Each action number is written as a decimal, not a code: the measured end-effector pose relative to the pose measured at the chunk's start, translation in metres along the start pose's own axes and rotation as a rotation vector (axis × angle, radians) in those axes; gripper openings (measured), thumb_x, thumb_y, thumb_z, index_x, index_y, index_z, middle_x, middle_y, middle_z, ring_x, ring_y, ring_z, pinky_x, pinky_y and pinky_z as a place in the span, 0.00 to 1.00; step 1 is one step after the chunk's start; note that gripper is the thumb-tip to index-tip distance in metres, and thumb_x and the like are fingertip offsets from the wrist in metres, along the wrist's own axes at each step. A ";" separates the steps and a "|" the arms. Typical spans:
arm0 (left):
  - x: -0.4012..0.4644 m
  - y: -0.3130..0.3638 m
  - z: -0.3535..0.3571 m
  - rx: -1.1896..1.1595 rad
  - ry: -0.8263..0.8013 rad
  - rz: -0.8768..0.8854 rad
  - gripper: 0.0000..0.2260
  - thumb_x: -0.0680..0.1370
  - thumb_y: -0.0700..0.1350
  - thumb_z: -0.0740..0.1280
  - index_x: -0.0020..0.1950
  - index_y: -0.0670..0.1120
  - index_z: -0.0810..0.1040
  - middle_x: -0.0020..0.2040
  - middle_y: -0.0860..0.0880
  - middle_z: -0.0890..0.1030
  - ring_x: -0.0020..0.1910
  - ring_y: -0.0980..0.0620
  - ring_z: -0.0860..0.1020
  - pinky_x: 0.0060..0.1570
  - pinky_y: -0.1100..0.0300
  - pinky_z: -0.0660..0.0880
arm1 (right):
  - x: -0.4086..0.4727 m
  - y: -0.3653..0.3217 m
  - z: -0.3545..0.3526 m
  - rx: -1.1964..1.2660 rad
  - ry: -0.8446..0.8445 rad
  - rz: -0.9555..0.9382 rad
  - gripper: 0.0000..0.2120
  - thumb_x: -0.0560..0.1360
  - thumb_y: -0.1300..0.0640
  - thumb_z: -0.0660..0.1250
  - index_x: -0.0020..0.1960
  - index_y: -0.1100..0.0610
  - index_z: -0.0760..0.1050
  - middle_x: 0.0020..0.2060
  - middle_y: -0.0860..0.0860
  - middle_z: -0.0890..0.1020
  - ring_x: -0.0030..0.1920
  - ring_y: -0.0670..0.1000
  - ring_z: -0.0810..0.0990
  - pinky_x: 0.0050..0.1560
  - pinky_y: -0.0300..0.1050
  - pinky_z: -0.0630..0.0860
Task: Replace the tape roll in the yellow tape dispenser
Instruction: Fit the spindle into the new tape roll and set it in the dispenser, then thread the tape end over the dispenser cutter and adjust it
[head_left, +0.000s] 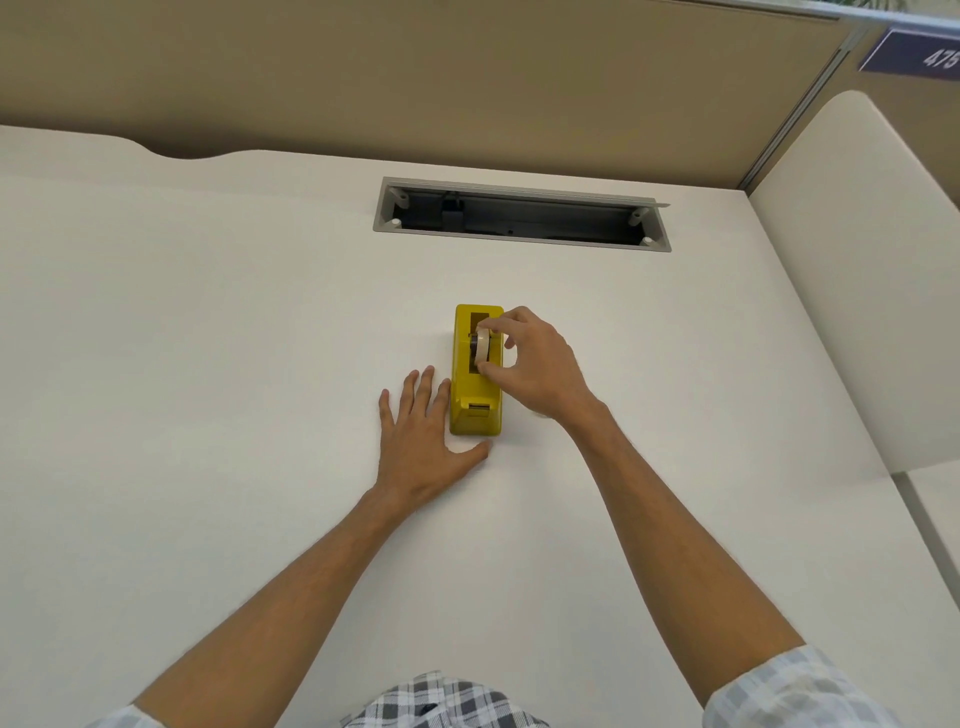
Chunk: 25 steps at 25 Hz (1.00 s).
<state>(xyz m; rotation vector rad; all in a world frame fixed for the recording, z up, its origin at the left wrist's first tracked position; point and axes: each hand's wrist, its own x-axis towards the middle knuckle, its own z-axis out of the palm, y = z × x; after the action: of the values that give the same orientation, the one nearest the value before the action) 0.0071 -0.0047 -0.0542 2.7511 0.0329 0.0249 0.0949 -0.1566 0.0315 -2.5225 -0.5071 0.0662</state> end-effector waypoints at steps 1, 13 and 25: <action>-0.001 -0.002 -0.002 -0.054 0.016 0.020 0.40 0.71 0.68 0.56 0.77 0.48 0.57 0.79 0.48 0.55 0.78 0.50 0.49 0.75 0.43 0.41 | -0.003 0.001 0.000 0.003 0.019 -0.006 0.21 0.72 0.50 0.70 0.65 0.50 0.74 0.56 0.47 0.76 0.50 0.47 0.76 0.46 0.43 0.75; 0.038 0.014 -0.038 -0.302 0.291 0.076 0.21 0.79 0.51 0.58 0.70 0.45 0.69 0.73 0.46 0.68 0.74 0.48 0.62 0.68 0.50 0.64 | -0.034 -0.012 0.010 -0.215 0.171 -0.099 0.13 0.77 0.59 0.64 0.61 0.56 0.77 0.54 0.53 0.79 0.49 0.56 0.78 0.44 0.51 0.75; 0.071 0.010 -0.036 -0.199 0.105 0.147 0.22 0.80 0.59 0.57 0.71 0.52 0.69 0.78 0.48 0.59 0.78 0.48 0.51 0.72 0.40 0.51 | -0.034 -0.011 0.009 -0.250 0.174 -0.095 0.14 0.76 0.62 0.63 0.61 0.55 0.77 0.53 0.55 0.79 0.48 0.57 0.77 0.43 0.51 0.73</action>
<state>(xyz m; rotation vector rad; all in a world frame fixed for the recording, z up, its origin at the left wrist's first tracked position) 0.0772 0.0018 -0.0158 2.5455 -0.1358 0.2014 0.0583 -0.1559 0.0275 -2.7082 -0.5947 -0.2652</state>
